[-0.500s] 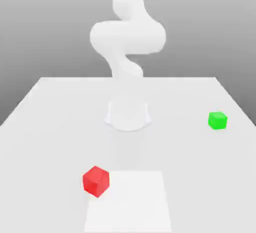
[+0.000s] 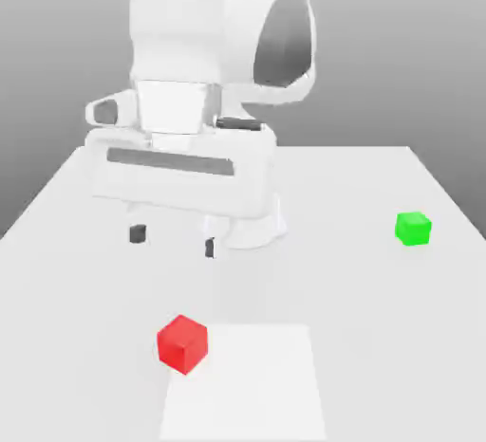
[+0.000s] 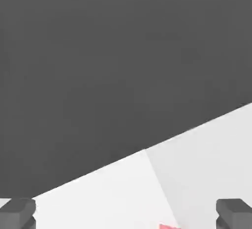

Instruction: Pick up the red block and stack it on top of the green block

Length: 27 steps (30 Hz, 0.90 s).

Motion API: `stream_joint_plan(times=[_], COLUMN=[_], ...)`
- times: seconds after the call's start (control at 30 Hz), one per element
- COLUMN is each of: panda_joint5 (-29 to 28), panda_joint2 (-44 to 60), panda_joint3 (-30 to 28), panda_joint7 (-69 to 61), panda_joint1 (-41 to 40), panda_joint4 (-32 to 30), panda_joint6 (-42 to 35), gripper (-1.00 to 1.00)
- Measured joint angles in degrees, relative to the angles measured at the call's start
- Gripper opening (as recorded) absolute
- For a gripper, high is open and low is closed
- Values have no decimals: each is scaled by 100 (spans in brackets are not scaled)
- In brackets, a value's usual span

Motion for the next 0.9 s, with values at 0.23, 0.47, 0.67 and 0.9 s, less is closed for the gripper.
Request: stream_joint_plan(times=[0.23, 0.47, 0.67, 0.9], panda_joint5=[112, 159, 125, 243], panda_joint2=[1454, 2228, 1930, 786], panda_joint3=[-71, -22, -20, 265], panda_joint7=[319, 291, 318, -96], panda_joint1=[-156, -194, -203, 86], panda_joint4=[-454, -354, -398, -571], panda_joint6=[1042, 1703, 1450, 506], gripper=[0, -100, -100, -100])
